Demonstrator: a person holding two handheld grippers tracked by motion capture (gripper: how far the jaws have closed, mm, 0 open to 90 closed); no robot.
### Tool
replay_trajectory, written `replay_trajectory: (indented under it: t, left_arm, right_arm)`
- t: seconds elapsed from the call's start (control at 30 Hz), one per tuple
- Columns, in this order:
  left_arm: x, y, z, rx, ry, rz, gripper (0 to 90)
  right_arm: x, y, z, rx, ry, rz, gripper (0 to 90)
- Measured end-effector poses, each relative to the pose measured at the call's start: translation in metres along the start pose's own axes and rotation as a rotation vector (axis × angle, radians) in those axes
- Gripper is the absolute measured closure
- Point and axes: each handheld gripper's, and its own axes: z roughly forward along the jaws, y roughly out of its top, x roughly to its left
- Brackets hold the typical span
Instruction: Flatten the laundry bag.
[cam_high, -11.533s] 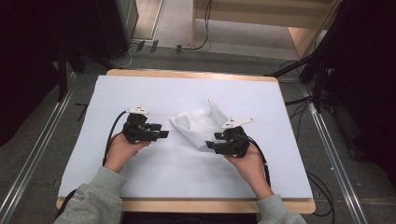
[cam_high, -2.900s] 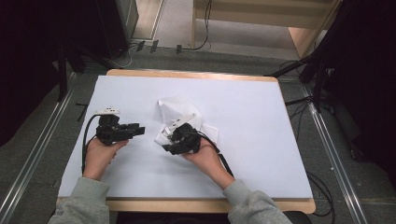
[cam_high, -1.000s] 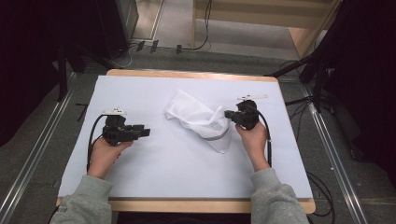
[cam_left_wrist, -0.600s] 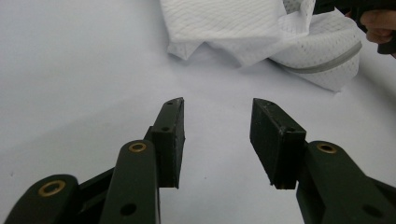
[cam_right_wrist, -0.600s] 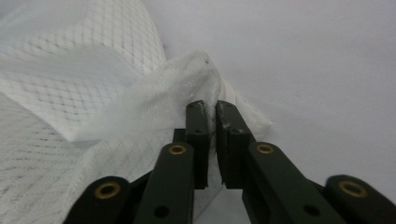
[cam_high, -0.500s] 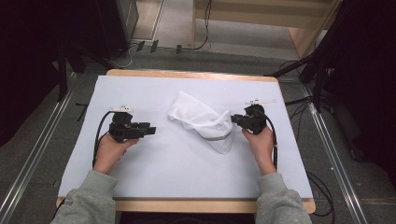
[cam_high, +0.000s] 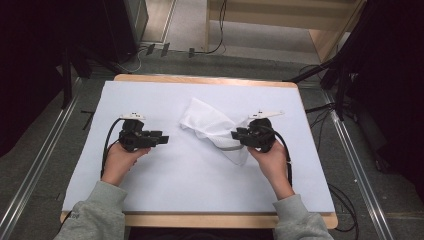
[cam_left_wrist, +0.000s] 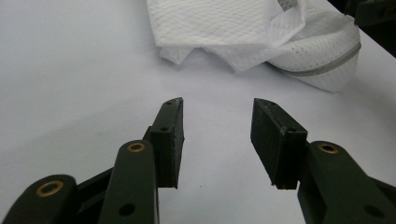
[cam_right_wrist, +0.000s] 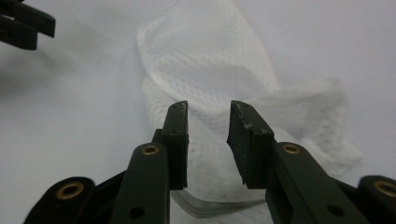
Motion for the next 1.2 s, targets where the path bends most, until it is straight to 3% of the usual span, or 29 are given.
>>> replay_trajectory:
  t: [0.23,0.43,0.57,0.63,0.7,0.77,0.9,1.2]
  left_arm:
    - [0.0,-0.001,-0.001,-0.001,0.0,0.002,54.9]
    - [0.001,-0.002,-0.003,-0.001,0.001,0.003,54.5]
    - [0.001,-0.003,-0.004,0.001,0.002,0.001,54.5]
    - [0.001,-0.004,-0.004,-0.001,0.004,0.002,54.5]
    - [0.002,-0.005,-0.006,-0.002,0.006,-0.001,54.5]
    - [0.002,-0.006,-0.007,-0.004,0.009,-0.003,54.5]
    - [0.003,-0.009,-0.01,-0.005,0.017,-0.01,54.5]
    - [0.004,-0.013,-0.016,-0.012,0.031,-0.023,54.3]
  right_arm:
    - [0.021,-0.006,0.026,0.066,0.028,-0.06,62.7]
    - [0.024,-0.011,0.046,0.125,0.018,-0.095,61.1]
    - [0.021,-0.013,0.057,0.156,-0.003,-0.112,66.2]
    - [0.019,-0.013,0.06,0.168,-0.013,-0.114,75.4]
    - [0.02,-0.012,0.061,0.173,-0.021,-0.116,85.4]
    - [0.019,-0.009,0.06,0.17,-0.015,-0.11,90.0]
    - [0.022,0.003,0.05,0.131,0.009,-0.102,90.0]
    - [0.034,0.029,0.015,0.023,0.136,-0.055,90.0]
